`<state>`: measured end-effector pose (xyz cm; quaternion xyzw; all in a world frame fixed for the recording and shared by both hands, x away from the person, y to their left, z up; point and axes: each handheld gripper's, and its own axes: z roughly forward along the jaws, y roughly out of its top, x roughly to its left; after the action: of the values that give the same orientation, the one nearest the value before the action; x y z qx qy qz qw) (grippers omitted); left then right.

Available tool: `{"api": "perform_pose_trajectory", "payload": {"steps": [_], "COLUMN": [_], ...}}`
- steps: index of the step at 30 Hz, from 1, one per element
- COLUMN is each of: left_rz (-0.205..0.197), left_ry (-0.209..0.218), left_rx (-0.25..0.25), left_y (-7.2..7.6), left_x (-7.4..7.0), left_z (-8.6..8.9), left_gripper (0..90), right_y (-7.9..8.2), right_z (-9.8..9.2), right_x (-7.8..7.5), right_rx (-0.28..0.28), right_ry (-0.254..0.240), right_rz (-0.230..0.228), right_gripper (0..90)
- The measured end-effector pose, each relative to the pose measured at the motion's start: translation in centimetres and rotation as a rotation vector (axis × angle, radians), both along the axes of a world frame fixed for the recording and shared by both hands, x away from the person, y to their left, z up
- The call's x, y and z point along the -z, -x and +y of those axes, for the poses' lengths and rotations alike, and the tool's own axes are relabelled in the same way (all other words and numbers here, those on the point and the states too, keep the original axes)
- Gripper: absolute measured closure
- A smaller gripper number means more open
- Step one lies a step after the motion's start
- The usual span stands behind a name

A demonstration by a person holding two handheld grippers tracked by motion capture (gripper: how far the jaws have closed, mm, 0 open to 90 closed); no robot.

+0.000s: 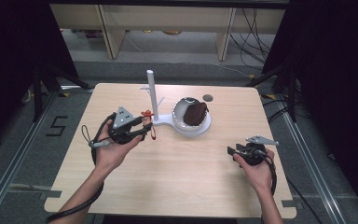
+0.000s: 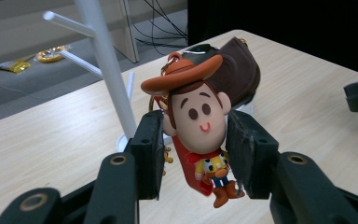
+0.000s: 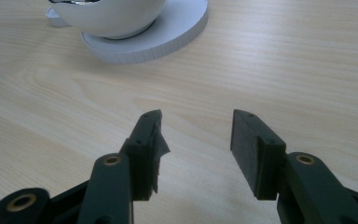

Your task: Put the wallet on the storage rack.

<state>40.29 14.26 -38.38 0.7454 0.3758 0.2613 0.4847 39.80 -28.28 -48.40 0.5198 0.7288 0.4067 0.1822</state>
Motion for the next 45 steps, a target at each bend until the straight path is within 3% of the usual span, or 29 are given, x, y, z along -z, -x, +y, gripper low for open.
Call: {"api": "perform_pose_trajectory", "payload": {"steps": [1, 2, 3, 5, 6, 7, 10, 11, 21, 26, 28, 30, 32, 33, 34, 35, 37, 42, 45], "left_rz": [-0.002, -0.003, -0.007, -0.008, -0.012, -0.017, -0.026, -0.028, -0.046, -0.059, -0.054, -0.057, -0.059, -0.061, -0.061, -0.073, -0.061, -0.079, -0.069], "left_ry": [0.001, 0.002, 0.004, 0.006, 0.007, 0.009, 0.012, 0.014, 0.026, 0.028, 0.035, 0.041, 0.040, 0.045, 0.041, 0.036, 0.049, 0.036, 0.053], "left_rx": [-0.004, -0.008, -0.012, -0.023, -0.030, -0.034, -0.044, -0.047, -0.066, -0.074, -0.075, -0.077, -0.079, -0.082, -0.083, -0.091, -0.091, -0.108, -0.109], "left_y": [-0.1, -0.3, -0.4, -0.7, -0.8, -1.0, -1.4, -1.5, -2.9, -3.6, -3.8, -4.0, -4.2, -4.3, -4.4, -4.5, -4.7, -5.2, -5.3], "left_x": [-0.1, -0.2, -0.2, -0.4, -0.5, -0.6, -0.9, -1.0, -1.9, -2.6, -2.9, -3.1, -3.4, -3.4, -3.5, -3.6, -3.6, -4.0, -4.1], "left_z": [0.1, 0.3, 0.4, 0.7, 0.8, 1.0, 1.2, 1.2, 1.7, 2.0, 2.0, 2.1, 2.2, 2.2, 2.3, 2.4, 2.4, 2.8, 2.9], "left_gripper": [57.1, 57.1, 57.1, 57.1, 57.1, 57.1, 57.1, 57.1, 57.1, 57.1, 57.1, 57.1, 57.1, 57.1, 57.1, 57.0, 57.1, 57.0, 57.0], "right_y": [0.3, 0.2, 0.4, 0.6, 0.5, 0.5, 0.8, 0.7, 0.7, 1.0, 0.7, 0.7, 0.9, 0.8, 1.0, 0.8, 1.0, 1.0, 1.0], "right_z": [0.4, 0.1, 0.1, 0.5, 0.2, 0.1, 0.3, 0.3, 0.4, 0.7, 0.4, 0.4, 0.7, 0.4, 0.6, 0.4, 0.6, 0.6, 0.6], "right_x": [0.1, 0.3, 0.2, 0.5, 0.6, 0.8, 0.8, 1.0, 1.0, 0.9, 1.0, 1.0, 1.0, 0.9, 0.9, 0.9, 0.9, 1.0, 1.0], "right_rx": [0.029, -0.005, 0.004, 0.026, 0.003, -0.002, 0.016, -0.004, -0.005, 0.019, -0.004, -0.006, 0.018, 0.006, 0.020, 0.006, 0.021, 0.020, 0.025], "right_ry": [-0.041, -0.028, -0.018, -0.063, -0.038, -0.044, -0.035, -0.055, -0.049, -0.073, -0.060, -0.062, -0.082, -0.042, -0.066, -0.042, -0.073, -0.075, -0.065], "right_rz": [0.017, -0.008, 0.002, 0.011, -0.008, -0.016, 0.001, -0.014, -0.017, 0.011, -0.021, -0.019, -0.003, -0.022, 0.006, -0.020, 0.006, 0.010, 0.015], "right_gripper": [53.9, 53.8, 53.9, 53.8, 53.8, 53.8, 53.7, 53.7, 53.4, 53.4, 53.3, 53.3, 53.3, 53.3, 53.2, 53.2, 53.2, 53.1, 53.1]}}
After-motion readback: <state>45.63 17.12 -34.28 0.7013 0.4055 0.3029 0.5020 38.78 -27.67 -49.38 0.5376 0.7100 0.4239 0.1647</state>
